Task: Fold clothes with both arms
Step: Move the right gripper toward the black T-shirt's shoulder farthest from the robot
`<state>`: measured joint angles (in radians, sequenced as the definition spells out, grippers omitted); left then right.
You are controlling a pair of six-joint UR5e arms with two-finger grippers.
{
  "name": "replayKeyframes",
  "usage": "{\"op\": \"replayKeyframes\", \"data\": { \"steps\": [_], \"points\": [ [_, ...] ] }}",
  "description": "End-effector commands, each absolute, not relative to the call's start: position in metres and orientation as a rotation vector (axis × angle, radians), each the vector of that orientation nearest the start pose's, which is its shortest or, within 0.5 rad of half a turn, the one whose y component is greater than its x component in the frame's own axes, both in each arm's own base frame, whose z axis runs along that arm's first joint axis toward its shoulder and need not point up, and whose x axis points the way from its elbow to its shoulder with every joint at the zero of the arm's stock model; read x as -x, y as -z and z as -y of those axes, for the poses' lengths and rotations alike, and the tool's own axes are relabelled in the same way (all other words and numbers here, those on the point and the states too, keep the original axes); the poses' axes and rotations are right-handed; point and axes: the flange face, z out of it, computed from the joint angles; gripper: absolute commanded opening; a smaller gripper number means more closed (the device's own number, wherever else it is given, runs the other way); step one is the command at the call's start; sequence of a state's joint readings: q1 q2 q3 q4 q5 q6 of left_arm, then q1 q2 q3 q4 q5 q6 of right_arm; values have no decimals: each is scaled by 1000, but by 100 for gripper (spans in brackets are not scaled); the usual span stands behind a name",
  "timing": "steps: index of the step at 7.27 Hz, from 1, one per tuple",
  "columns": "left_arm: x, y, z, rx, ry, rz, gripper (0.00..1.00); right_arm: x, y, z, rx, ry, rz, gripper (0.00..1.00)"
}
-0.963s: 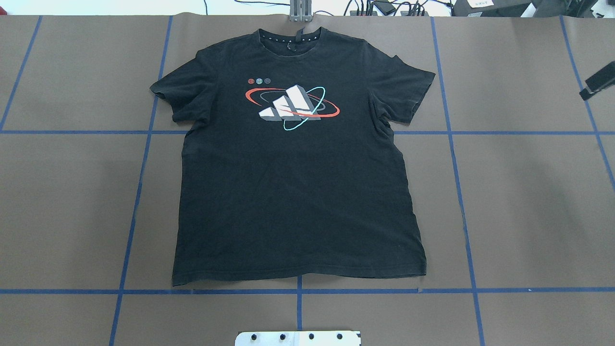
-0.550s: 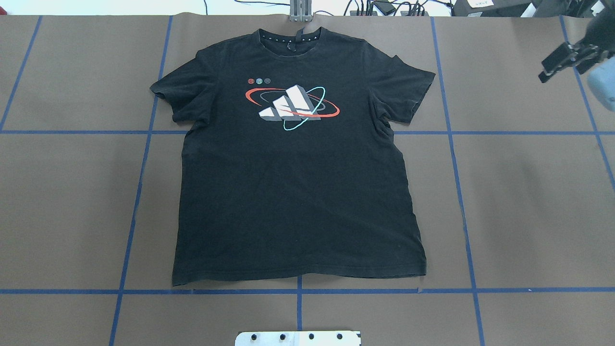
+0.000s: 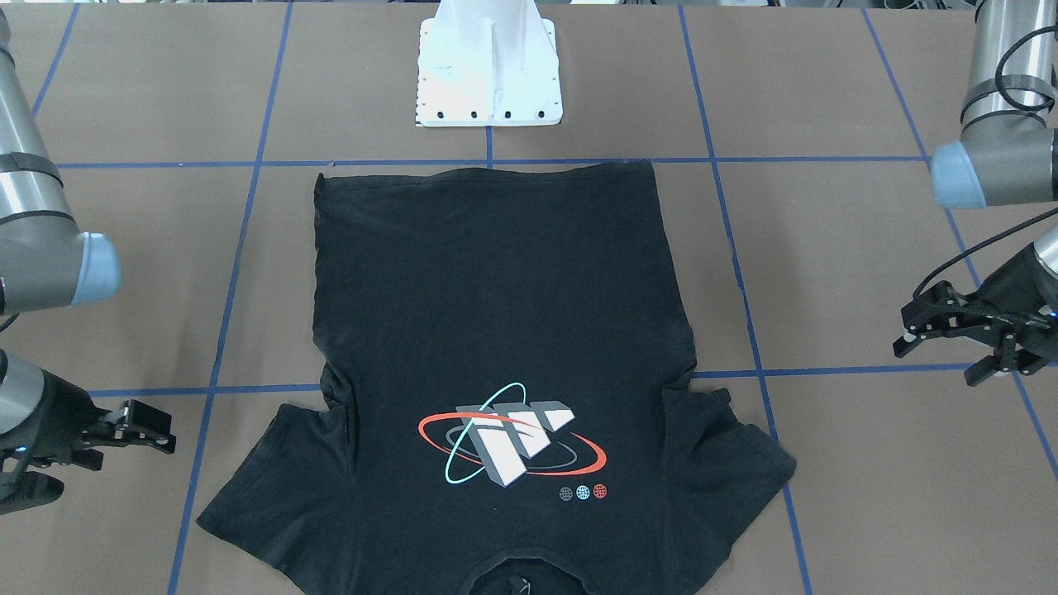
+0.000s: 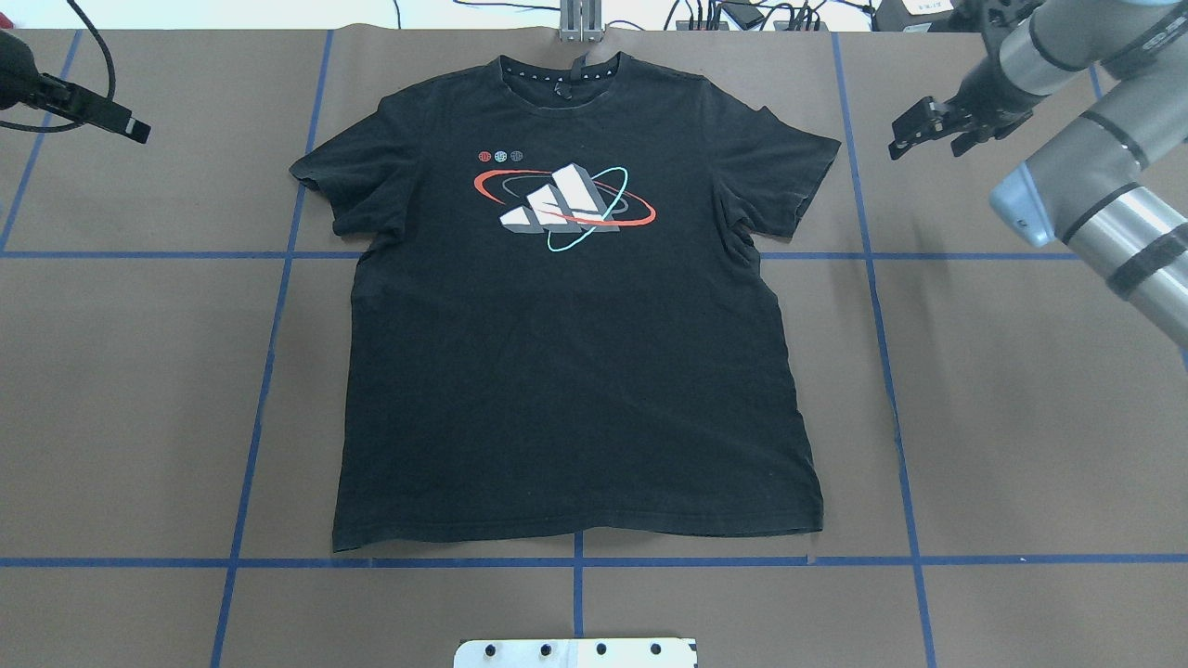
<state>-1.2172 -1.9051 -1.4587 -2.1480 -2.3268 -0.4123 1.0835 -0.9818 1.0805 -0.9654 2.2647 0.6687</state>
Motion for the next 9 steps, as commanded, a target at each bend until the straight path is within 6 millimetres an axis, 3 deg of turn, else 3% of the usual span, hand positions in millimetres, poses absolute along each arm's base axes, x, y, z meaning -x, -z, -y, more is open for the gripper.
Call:
{"op": "replayKeyframes", "data": {
  "steps": [1, 4, 6, 9],
  "points": [
    [-168, -455, 624, -434, -253, -951, 100, 326, -454, 731, -227, 57, 909, 100],
    [-169, -456, 624, -434, -254, -952, 100, 349, -476, 739, -263, 49, 893, 92],
    [-169, -456, 624, -434, -254, -952, 100, 358, -475, 737, -248, 24, 893, 67],
    [-169, -456, 624, -432, -254, -951, 100, 367, -477, 733, -252, 29, 882, 53]
  ]
}}
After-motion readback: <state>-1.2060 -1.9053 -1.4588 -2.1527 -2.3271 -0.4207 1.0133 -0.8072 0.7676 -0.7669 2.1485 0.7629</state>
